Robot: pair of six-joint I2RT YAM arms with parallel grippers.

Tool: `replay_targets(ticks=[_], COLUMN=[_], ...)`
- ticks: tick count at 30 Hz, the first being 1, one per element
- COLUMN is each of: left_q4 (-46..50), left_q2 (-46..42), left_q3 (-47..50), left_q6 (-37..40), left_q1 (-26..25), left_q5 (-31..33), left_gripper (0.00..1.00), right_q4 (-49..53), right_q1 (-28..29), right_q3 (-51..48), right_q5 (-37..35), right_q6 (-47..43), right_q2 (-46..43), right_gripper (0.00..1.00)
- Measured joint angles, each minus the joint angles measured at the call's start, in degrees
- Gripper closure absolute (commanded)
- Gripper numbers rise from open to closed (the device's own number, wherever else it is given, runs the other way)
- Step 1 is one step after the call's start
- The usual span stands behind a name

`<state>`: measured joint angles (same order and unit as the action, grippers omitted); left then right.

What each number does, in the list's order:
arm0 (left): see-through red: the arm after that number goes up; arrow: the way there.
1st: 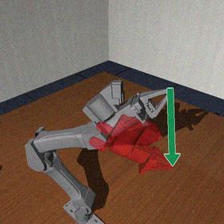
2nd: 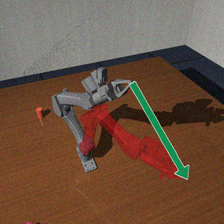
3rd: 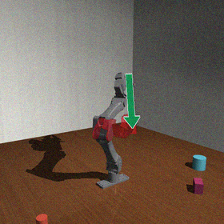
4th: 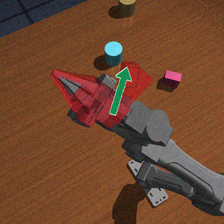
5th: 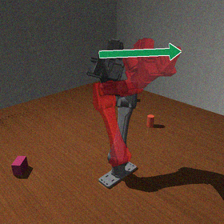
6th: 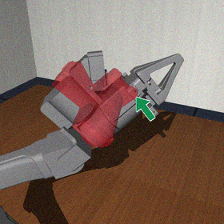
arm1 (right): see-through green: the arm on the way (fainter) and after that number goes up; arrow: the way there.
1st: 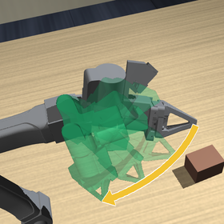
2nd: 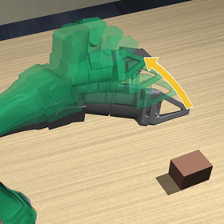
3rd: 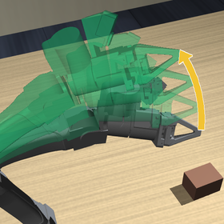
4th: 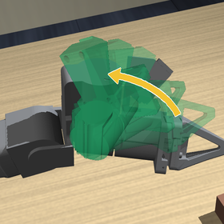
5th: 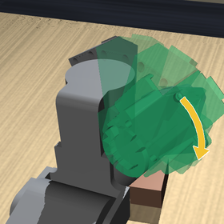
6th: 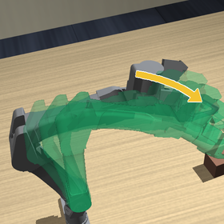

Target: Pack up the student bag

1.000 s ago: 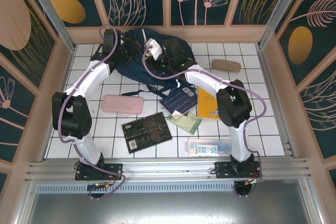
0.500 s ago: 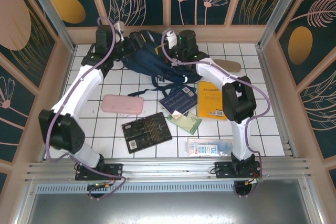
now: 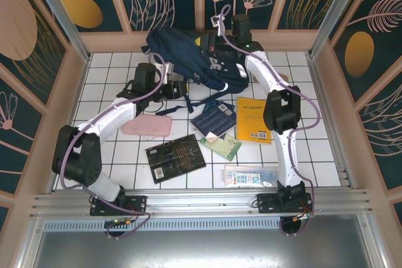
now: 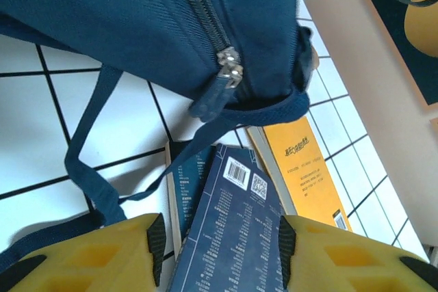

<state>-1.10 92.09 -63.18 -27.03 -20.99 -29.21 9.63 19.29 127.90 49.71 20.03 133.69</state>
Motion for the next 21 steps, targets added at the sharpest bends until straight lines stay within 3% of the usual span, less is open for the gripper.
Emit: replay_targets(ticks=[4,7,13,21], left_q4=[-3.87,-7.06,-12.09,-15.02], left_q2=[5.35,9.18,11.43,12.26], left_q3=[-1.55,-3.04,-3.08,-3.08], left_q6=[-1.05,-3.5,-7.37,-8.04], left_q1=[0.04,0.04,0.04,0.04], left_q5=[-3.76,-6.78,-9.77,-9.18], left_gripper=[0.43,0.34,0.36,0.39], right_q4=[1.38,1.33,-0.48,-9.05], right_q1=[-0.22,-0.24,-0.5,-0.72], right_q3=[-0.02,-0.35,-2.43,-6.49], right_q5=[2.69,3.85,6.69,9.38], right_q6=[1.64,2.8,6.14,14.01], right_q2=[0.04,0.13,0.22,0.31], right_gripper=[1.0,1.0,1.0,1.0])
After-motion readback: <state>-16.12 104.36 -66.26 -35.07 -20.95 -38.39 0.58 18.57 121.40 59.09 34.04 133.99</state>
